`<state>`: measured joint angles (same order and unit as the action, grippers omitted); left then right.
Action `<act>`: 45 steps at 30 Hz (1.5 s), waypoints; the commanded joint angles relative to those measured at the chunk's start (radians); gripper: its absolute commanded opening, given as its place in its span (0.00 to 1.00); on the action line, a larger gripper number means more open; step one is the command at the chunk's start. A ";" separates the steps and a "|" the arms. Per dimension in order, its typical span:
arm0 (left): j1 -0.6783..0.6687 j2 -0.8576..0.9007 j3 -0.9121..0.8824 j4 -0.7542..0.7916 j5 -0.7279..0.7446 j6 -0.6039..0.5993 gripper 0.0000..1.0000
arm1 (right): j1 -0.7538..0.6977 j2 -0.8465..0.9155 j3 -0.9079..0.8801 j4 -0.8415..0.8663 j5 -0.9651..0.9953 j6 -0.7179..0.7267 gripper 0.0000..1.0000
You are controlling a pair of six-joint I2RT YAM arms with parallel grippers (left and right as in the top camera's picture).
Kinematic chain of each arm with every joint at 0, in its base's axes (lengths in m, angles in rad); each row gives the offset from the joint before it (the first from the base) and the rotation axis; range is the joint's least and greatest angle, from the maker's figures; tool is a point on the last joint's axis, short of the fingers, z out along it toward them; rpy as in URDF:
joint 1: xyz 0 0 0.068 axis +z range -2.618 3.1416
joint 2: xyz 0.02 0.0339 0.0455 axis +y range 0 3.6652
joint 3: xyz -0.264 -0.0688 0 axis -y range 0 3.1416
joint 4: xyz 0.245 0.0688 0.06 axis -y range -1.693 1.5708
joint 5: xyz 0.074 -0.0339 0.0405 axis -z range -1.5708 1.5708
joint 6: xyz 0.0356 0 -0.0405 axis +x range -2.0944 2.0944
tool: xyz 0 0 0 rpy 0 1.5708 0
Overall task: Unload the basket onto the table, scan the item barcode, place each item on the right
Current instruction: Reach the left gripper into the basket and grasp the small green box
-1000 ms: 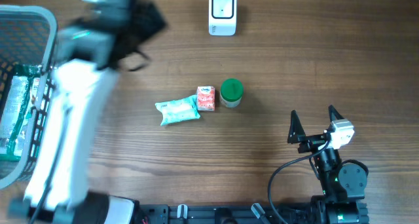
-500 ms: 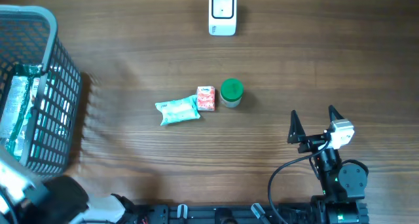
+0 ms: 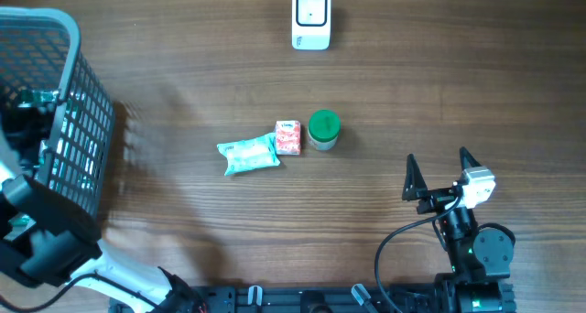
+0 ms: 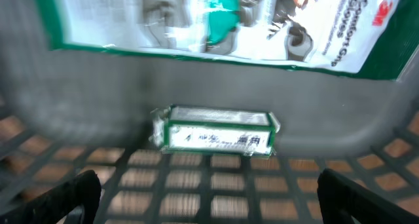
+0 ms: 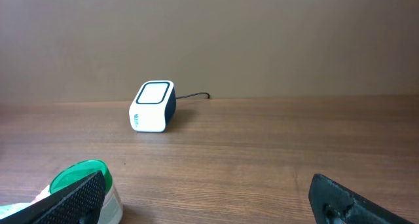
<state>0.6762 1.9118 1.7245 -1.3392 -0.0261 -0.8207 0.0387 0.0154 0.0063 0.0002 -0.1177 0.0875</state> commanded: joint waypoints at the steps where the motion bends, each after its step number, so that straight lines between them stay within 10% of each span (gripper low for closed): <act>1: -0.064 0.008 -0.137 0.104 -0.016 0.054 1.00 | 0.003 -0.008 -0.001 0.005 0.014 -0.009 1.00; 40: -0.092 0.136 -0.357 0.285 -0.017 0.058 1.00 | 0.003 -0.008 -0.001 0.005 0.014 -0.008 1.00; 45: -0.090 0.135 -0.387 0.308 -0.021 0.058 0.58 | 0.003 -0.008 -0.001 0.005 0.014 -0.009 1.00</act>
<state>0.5972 1.9854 1.4063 -1.0145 -0.0277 -0.7742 0.0387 0.0154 0.0063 0.0002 -0.1173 0.0875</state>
